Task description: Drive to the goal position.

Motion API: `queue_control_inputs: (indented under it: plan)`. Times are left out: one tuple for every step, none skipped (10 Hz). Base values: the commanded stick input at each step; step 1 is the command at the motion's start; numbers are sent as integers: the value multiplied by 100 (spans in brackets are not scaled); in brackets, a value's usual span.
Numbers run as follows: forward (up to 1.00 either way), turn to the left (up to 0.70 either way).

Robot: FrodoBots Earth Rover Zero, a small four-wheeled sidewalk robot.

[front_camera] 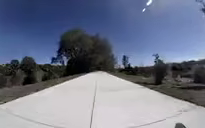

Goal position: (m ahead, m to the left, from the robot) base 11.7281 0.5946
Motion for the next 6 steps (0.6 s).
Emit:
queue_control_inputs:
  plan:
    - [100,0]
    - [100,0]
    - [100,0]
    - [100,0]
    - [100,0]
    - [100,0]
